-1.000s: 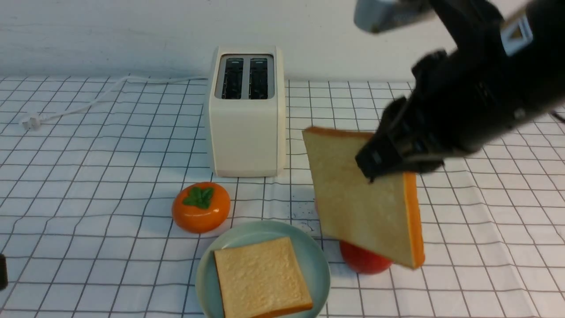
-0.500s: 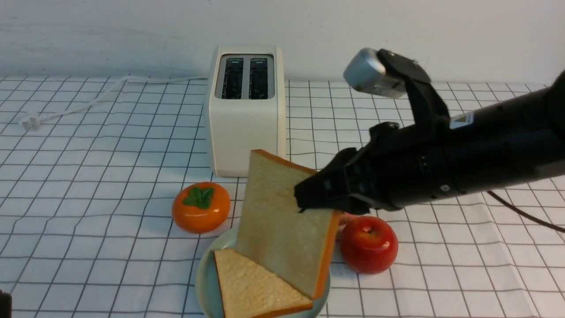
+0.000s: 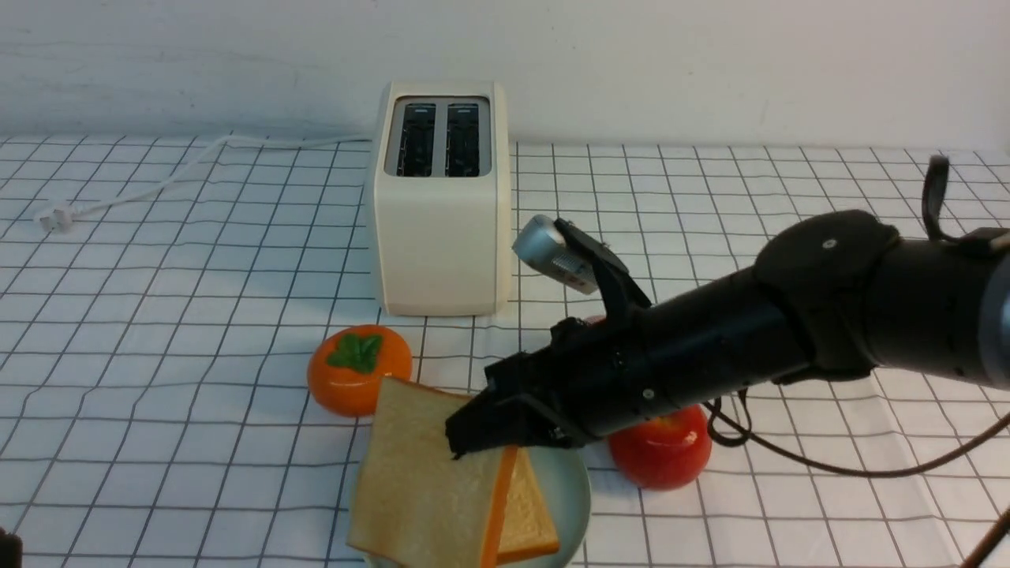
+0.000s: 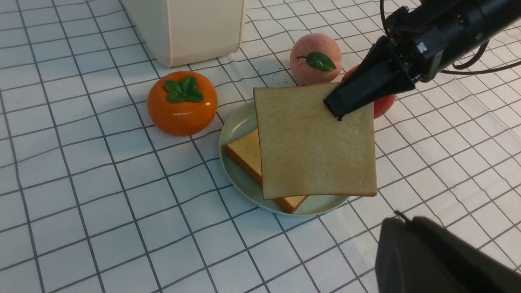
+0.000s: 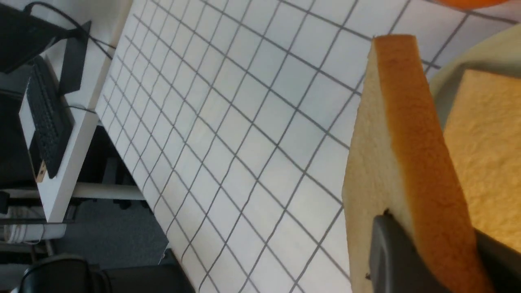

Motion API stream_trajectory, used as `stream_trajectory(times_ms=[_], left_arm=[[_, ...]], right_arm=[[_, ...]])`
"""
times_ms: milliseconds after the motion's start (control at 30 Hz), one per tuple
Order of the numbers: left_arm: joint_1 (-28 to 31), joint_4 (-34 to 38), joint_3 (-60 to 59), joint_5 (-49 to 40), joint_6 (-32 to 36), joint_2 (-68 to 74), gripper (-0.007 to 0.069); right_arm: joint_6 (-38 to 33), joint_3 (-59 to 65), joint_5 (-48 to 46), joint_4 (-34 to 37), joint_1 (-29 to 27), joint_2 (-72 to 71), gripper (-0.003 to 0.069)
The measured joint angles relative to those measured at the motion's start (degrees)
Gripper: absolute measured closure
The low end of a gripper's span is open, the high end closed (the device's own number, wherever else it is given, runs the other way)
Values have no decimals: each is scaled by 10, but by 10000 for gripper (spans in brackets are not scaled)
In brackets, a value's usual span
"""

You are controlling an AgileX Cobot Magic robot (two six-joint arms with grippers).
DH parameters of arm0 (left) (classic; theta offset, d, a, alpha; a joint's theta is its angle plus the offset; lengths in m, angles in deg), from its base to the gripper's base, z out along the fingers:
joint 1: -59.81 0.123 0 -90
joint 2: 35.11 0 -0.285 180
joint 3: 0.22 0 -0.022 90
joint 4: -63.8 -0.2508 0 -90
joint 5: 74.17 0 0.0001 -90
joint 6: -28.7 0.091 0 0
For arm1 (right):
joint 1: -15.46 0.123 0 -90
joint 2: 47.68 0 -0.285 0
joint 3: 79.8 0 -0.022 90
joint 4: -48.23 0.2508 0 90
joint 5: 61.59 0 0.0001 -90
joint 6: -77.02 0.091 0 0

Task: Take toasted bread from bread machine on white checkered table place on plate.
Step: 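Place the held slice of bread on top of the slice on the plate with the right gripper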

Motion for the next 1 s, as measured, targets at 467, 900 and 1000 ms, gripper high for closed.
stream_trajectory(times_ms=[467, 900, 1000], left_arm=[[0, 0, 0, -2, 0, 0, 620], [0, 0, 0, -2, 0, 0, 617], [0, 0, 0, -2, 0, 0, 614]], right_arm=[[4, 0, 31, -28, -6, 27, 356], [5, 0, 56, -139, -6, 19, 179], [18, 0, 84, -182, -6, -8, 176]])
